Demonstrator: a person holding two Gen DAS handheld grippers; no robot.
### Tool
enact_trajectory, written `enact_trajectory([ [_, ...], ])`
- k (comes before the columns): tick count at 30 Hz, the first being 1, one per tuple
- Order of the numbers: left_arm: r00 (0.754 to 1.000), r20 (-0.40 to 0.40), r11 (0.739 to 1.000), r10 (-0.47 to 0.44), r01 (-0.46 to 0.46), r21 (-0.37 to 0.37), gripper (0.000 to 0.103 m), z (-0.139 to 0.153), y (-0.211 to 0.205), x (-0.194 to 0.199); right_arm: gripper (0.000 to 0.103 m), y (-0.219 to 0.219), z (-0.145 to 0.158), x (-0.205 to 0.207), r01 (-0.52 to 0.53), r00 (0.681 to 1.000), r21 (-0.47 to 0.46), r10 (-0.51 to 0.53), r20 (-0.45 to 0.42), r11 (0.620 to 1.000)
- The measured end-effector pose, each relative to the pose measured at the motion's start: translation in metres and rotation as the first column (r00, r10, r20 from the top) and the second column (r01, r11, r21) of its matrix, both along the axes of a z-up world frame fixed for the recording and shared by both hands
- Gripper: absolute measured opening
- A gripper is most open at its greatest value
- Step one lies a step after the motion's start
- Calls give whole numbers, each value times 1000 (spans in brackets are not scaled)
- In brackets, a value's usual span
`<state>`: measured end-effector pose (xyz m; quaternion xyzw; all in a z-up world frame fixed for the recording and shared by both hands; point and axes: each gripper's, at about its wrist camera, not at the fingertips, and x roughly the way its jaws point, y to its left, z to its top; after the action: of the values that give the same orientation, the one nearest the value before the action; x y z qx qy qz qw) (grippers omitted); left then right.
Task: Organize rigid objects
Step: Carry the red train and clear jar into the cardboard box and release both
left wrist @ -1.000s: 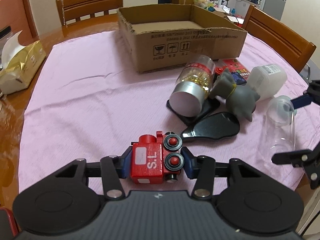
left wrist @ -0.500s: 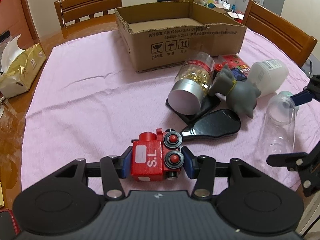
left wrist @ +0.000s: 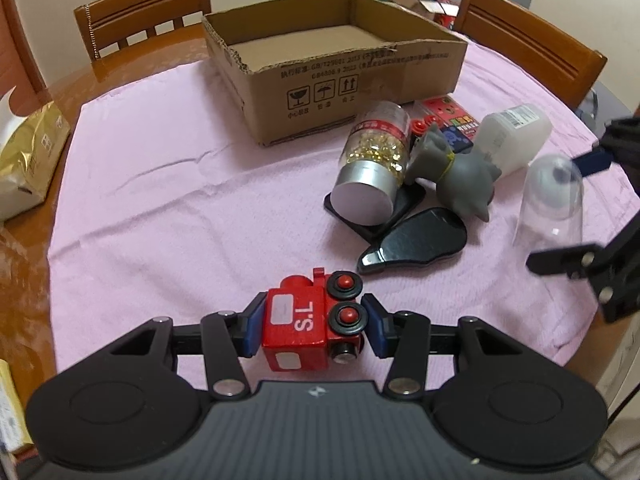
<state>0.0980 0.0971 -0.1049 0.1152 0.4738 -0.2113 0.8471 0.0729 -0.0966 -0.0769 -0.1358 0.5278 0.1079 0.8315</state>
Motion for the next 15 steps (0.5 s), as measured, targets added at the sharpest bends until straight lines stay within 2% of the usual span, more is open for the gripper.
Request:
enact_trajectory([
  [5,999,16,999,-34,34,14,48,26,1,1,93,-3,24,4,-20,1000,35,20,3,999],
  [15,995,63,996,-78,75,45,48,90,-18,15,93,-17,62,31,-153,988,86,152,23,984],
])
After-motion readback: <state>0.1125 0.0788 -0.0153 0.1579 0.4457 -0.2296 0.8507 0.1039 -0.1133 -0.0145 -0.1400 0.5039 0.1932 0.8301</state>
